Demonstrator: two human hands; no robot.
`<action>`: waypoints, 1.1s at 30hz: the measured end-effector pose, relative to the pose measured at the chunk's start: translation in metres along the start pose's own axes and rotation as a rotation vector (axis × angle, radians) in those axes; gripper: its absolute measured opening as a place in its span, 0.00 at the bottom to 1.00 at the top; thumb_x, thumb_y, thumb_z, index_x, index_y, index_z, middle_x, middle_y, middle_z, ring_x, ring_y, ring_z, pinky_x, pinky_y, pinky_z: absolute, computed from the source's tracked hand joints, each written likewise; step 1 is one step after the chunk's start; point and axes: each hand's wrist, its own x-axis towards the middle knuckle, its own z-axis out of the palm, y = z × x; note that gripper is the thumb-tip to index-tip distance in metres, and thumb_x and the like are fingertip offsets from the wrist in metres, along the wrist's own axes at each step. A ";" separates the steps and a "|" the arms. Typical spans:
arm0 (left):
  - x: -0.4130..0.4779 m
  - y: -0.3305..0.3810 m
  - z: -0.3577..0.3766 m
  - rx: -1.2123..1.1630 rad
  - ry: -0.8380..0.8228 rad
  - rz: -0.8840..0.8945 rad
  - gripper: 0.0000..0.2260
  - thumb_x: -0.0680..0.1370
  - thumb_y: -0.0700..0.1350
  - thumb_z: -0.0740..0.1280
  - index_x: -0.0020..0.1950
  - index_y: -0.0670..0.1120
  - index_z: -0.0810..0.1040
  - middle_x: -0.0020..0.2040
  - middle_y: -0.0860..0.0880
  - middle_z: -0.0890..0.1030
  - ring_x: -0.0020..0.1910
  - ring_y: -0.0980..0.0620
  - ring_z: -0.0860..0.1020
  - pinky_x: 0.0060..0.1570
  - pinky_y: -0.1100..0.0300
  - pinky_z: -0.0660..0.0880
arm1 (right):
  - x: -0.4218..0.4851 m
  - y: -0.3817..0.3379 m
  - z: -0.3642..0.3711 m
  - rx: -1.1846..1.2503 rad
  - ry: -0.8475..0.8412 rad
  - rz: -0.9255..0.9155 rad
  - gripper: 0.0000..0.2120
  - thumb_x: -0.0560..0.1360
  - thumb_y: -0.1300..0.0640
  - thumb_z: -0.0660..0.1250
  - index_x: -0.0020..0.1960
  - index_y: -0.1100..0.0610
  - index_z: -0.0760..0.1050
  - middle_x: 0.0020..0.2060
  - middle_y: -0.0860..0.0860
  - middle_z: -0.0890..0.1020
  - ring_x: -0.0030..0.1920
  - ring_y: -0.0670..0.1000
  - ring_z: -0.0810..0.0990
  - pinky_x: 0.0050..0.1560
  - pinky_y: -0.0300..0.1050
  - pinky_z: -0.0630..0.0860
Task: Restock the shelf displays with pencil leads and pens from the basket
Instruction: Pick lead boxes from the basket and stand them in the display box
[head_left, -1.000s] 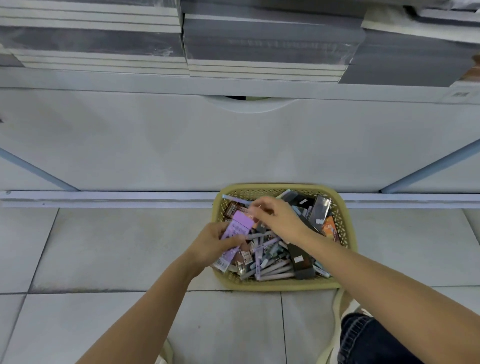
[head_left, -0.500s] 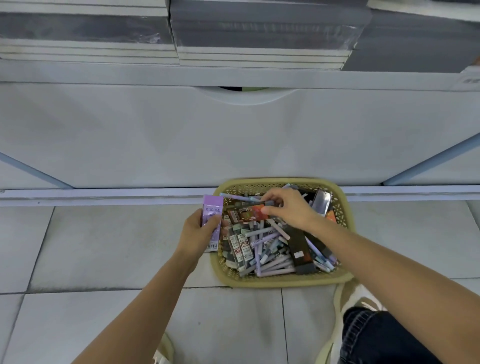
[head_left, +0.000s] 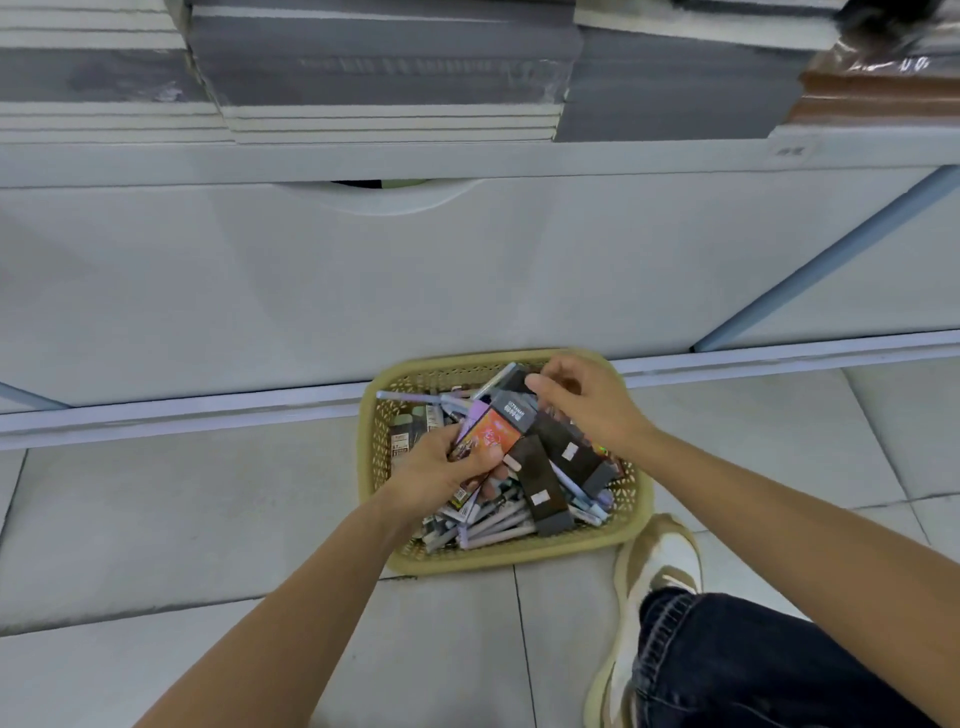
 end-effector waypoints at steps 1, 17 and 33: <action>0.001 -0.003 0.000 -0.019 0.043 -0.011 0.10 0.77 0.46 0.70 0.55 0.43 0.79 0.44 0.43 0.85 0.38 0.49 0.82 0.40 0.59 0.80 | -0.004 0.012 -0.001 -0.060 0.056 0.042 0.10 0.77 0.47 0.67 0.43 0.53 0.75 0.34 0.48 0.82 0.33 0.46 0.78 0.36 0.42 0.75; 0.004 -0.019 -0.010 -0.160 0.200 -0.102 0.10 0.79 0.45 0.66 0.59 0.44 0.77 0.49 0.45 0.86 0.42 0.49 0.85 0.35 0.58 0.80 | -0.007 0.046 0.019 -0.356 -0.205 0.112 0.10 0.76 0.49 0.69 0.50 0.54 0.72 0.40 0.47 0.78 0.43 0.51 0.78 0.38 0.38 0.71; -0.019 0.009 0.024 -0.044 0.343 0.063 0.07 0.82 0.43 0.62 0.58 0.49 0.76 0.53 0.50 0.83 0.46 0.60 0.82 0.41 0.68 0.75 | -0.010 -0.043 0.035 0.409 -0.288 0.344 0.21 0.73 0.55 0.73 0.63 0.50 0.71 0.51 0.53 0.82 0.46 0.50 0.83 0.35 0.39 0.77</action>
